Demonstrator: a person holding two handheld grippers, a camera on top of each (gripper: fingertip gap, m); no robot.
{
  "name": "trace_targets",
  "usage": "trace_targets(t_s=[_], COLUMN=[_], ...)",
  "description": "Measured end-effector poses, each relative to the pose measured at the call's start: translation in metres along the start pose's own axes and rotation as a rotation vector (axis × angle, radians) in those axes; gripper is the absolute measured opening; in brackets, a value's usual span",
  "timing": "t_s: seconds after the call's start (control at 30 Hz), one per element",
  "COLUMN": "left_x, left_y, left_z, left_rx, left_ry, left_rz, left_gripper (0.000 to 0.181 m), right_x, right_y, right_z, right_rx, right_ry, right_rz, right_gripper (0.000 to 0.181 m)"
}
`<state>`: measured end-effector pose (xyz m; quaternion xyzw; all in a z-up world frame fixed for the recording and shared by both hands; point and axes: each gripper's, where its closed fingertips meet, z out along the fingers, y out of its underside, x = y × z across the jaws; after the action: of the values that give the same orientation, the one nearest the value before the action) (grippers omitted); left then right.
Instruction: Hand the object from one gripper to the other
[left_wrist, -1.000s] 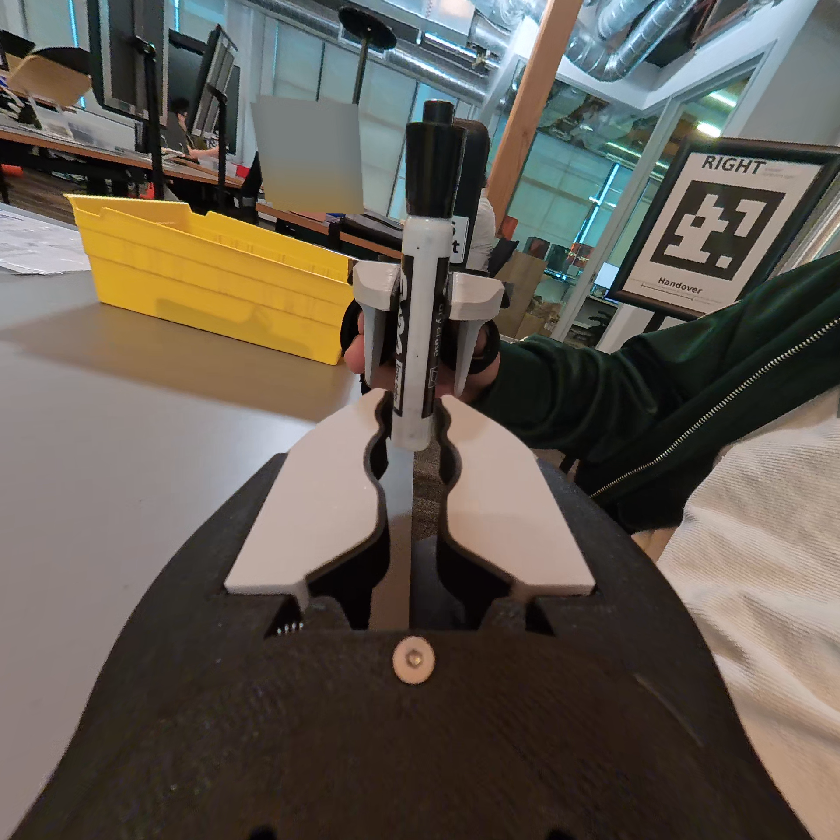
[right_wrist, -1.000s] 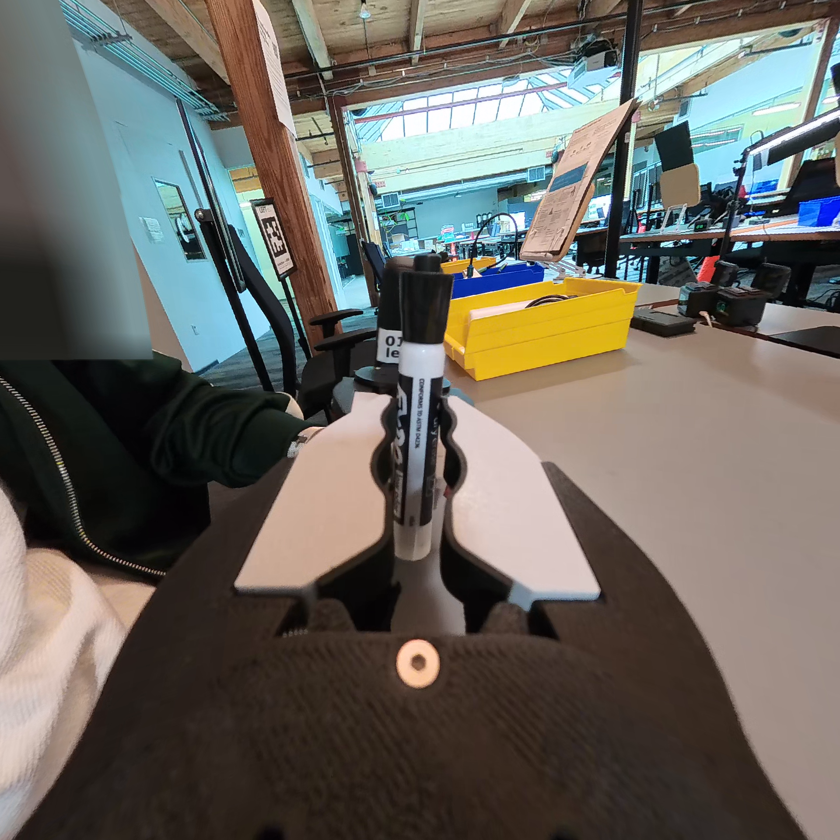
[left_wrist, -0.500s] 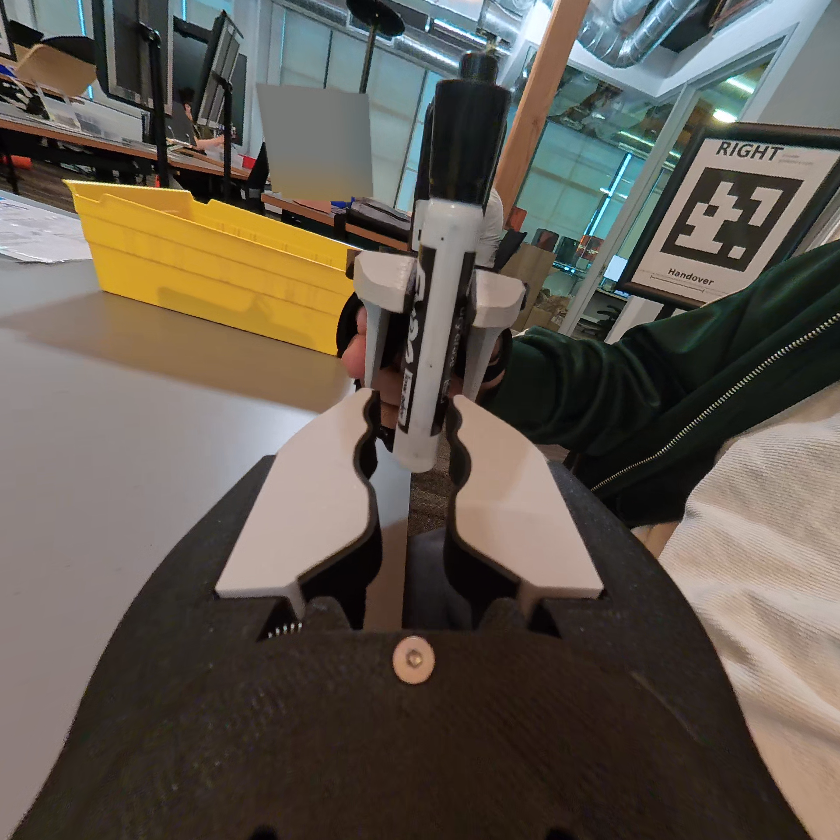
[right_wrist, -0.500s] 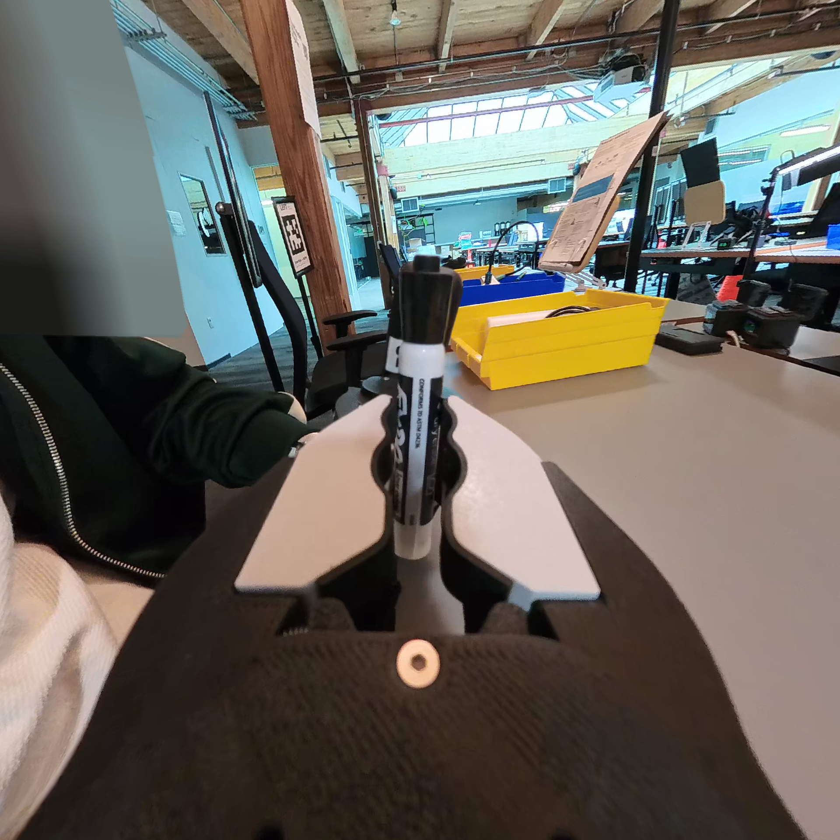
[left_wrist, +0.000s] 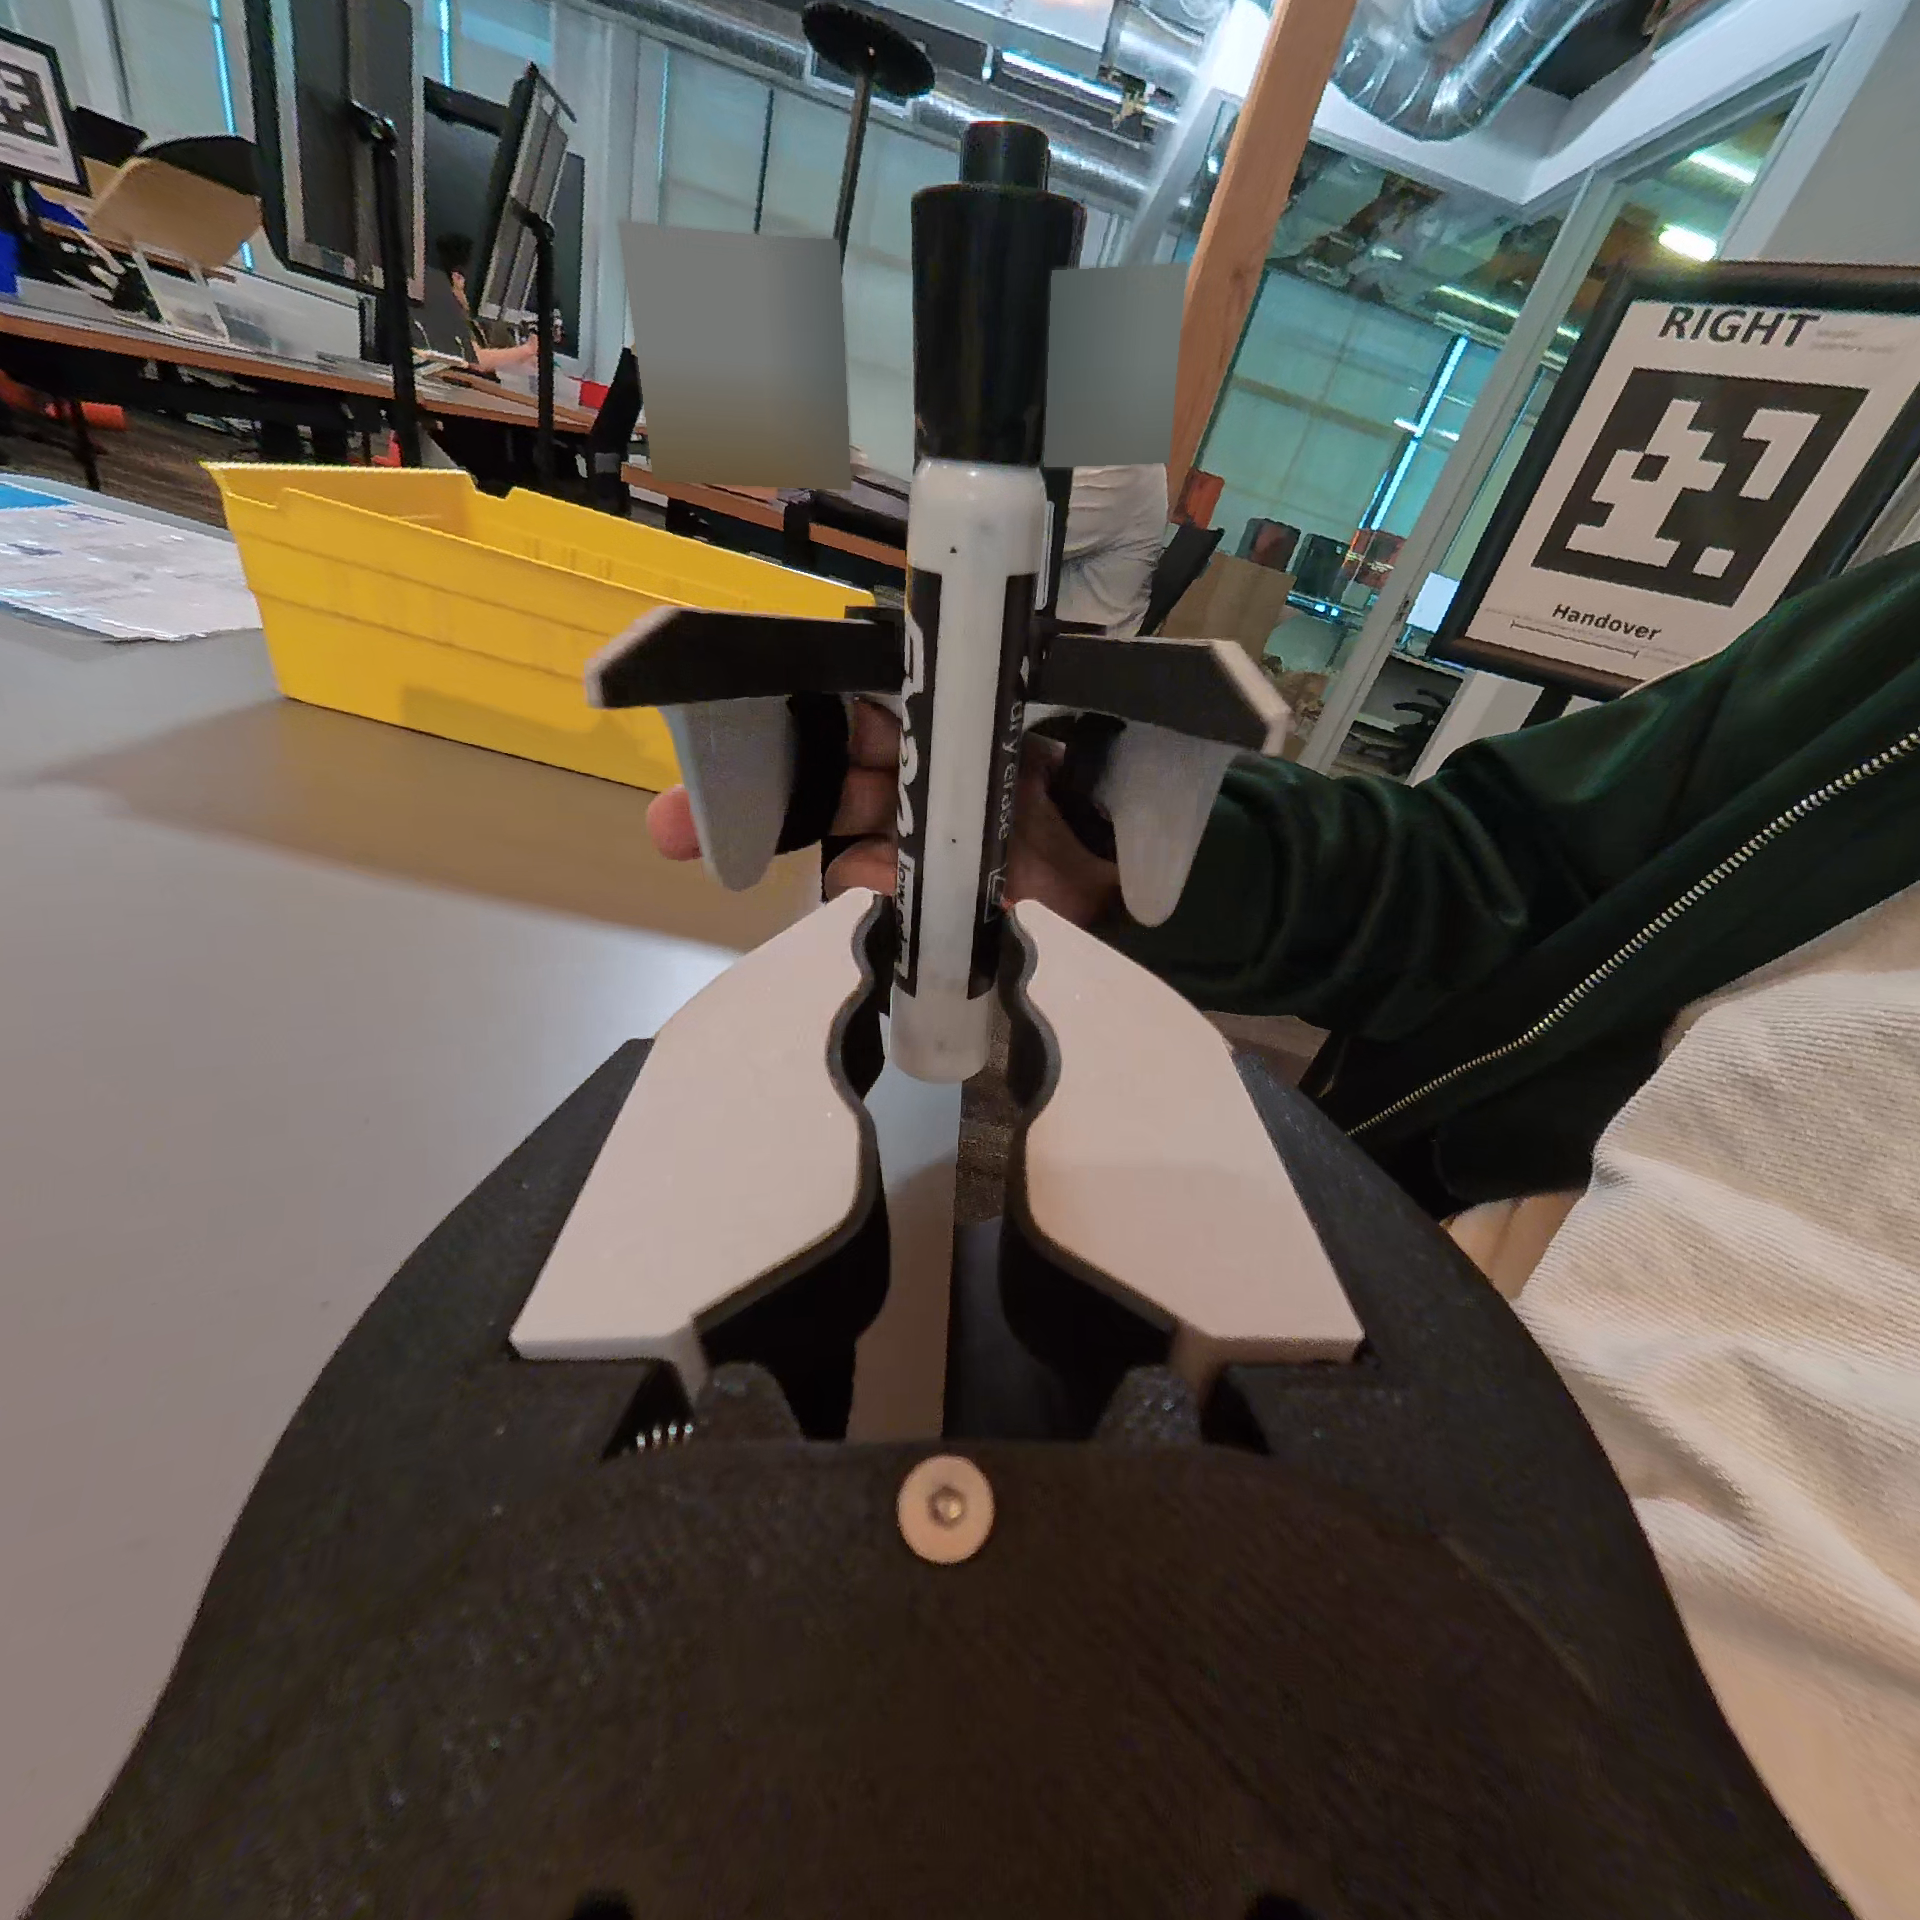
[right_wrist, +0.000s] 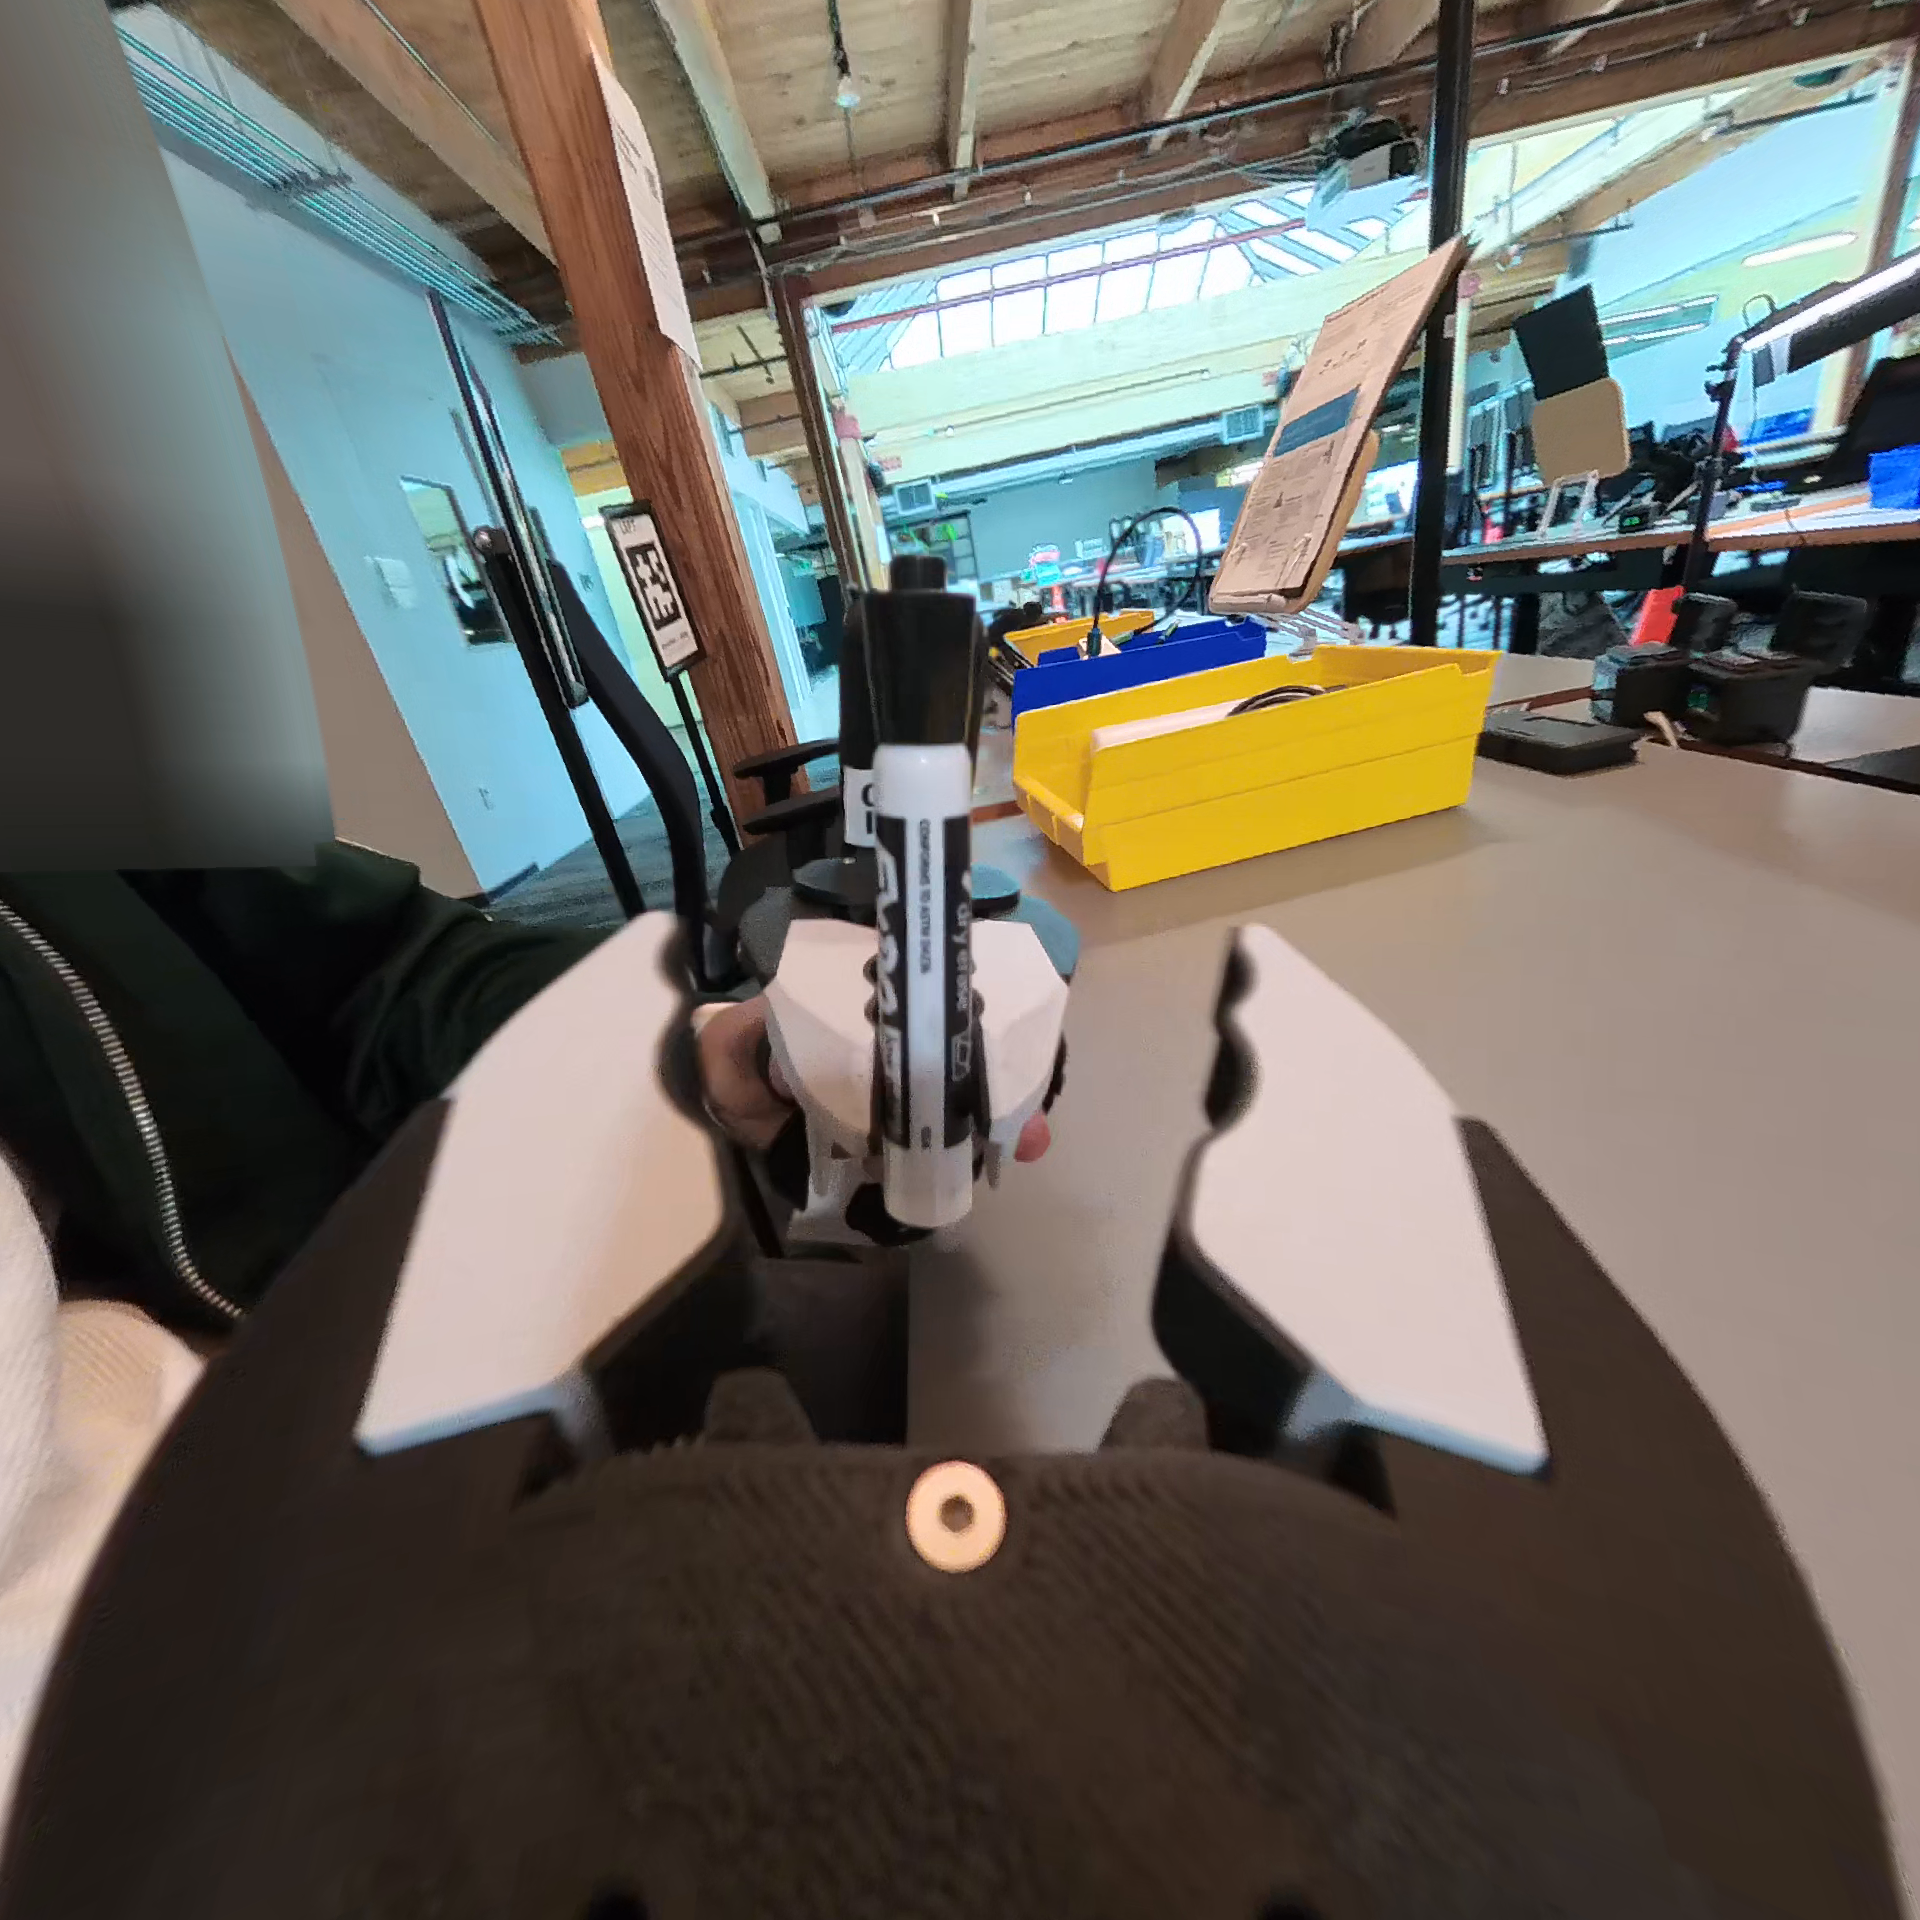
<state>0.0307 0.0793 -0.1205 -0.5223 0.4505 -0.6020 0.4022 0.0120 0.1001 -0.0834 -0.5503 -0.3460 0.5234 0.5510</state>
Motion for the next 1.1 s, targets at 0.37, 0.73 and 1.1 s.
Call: trace_targets(t_s=[0.37, 0.73, 1.1], left_x=[-0.003, -0.001, 0.004], left_y=[-0.001, -0.011, -0.014], left_z=[-0.003, -0.006, -0.005], left_rx=[0.006, 0.046, 0.050], left_ry=[-0.009, -0.013, -0.003], left_rz=[0.000, 0.006, 0.012], left_gripper=[0.020, 0.020, 0.020], right_x=[0.018, 0.007, -0.004], right_y=[0.005, 0.036, 0.052], right_z=[-0.015, -0.011, -0.002], right_rx=[-0.022, -0.156, -0.227], right_ry=[0.063, -0.024, -0.065], right_rz=[-0.066, -0.087, -0.116], right_gripper=[0.108, 0.064, 0.052])
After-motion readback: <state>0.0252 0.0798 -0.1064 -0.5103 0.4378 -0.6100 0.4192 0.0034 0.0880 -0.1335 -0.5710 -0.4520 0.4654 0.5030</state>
